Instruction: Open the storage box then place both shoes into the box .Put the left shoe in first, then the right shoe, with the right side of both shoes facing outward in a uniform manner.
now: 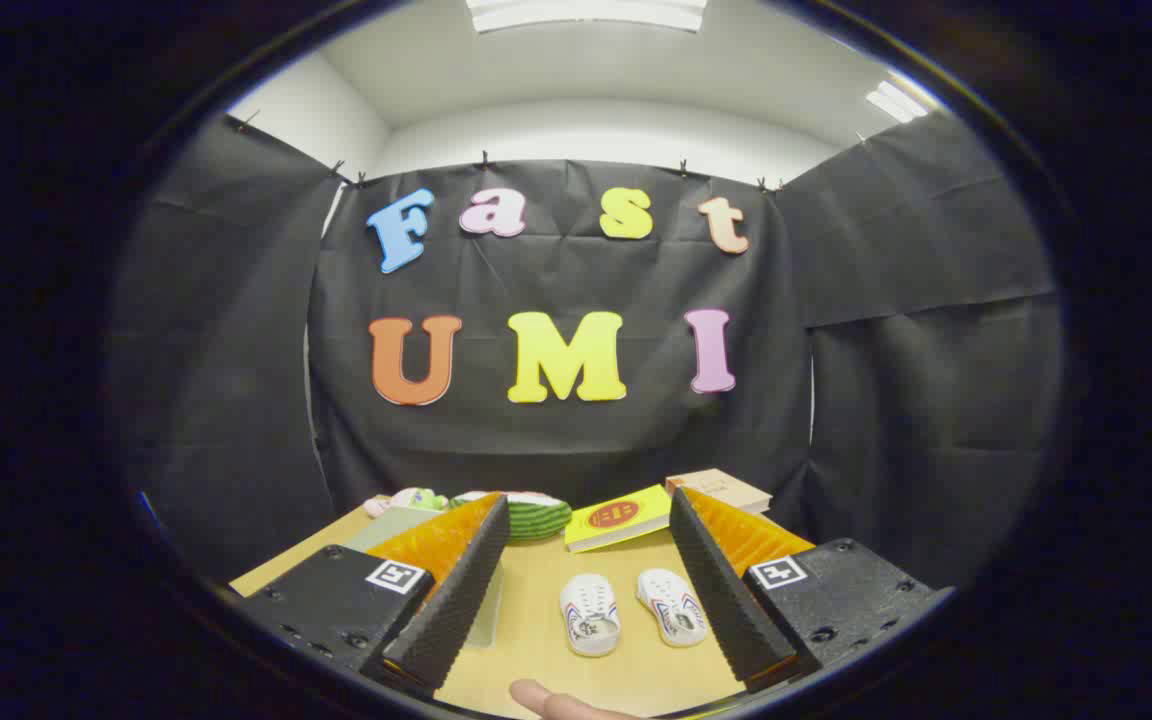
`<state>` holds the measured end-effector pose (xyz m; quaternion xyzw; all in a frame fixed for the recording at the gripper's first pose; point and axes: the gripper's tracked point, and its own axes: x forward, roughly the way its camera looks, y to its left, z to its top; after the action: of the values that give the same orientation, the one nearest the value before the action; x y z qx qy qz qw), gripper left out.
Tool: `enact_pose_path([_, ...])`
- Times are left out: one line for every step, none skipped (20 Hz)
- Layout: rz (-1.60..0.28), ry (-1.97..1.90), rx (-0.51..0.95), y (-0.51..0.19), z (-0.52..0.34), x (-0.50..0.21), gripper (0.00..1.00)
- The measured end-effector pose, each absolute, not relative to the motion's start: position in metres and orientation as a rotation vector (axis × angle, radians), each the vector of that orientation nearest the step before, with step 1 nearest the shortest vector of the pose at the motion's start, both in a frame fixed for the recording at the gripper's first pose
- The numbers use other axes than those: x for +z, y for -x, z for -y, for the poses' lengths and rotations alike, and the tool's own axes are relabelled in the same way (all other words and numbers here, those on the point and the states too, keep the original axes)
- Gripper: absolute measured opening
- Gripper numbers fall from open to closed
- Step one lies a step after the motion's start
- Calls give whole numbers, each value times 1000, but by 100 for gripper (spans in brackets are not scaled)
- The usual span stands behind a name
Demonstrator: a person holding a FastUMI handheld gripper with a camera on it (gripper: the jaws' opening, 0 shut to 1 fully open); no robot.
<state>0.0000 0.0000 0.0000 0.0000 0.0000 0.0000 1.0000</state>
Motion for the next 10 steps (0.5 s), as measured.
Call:
enact_pose_path([9, 4, 0, 3, 1, 3, 100])
enact_pose_path([15, 1, 3, 6, 0, 4, 100])
enact_pose_path([17, -8, 12, 10, -1, 5, 100])
enact_pose_path([18, -18, 21, 13, -2, 5, 100])
enact_pose_path([17, -27, 30, 15, -3, 7, 100])
enact_pose_path([16, -34, 41, 18, -6, 7, 100])
enact_pose_path([12, -37, 51, 20, -9, 7, 100])
enact_pose_path([6, -37, 58, 22, -10, 4, 100])
enact_pose_path([5, -38, 65, 23, -12, 3, 100])
enact_pose_path([5, -36, 70, 24, -14, 2, 100])
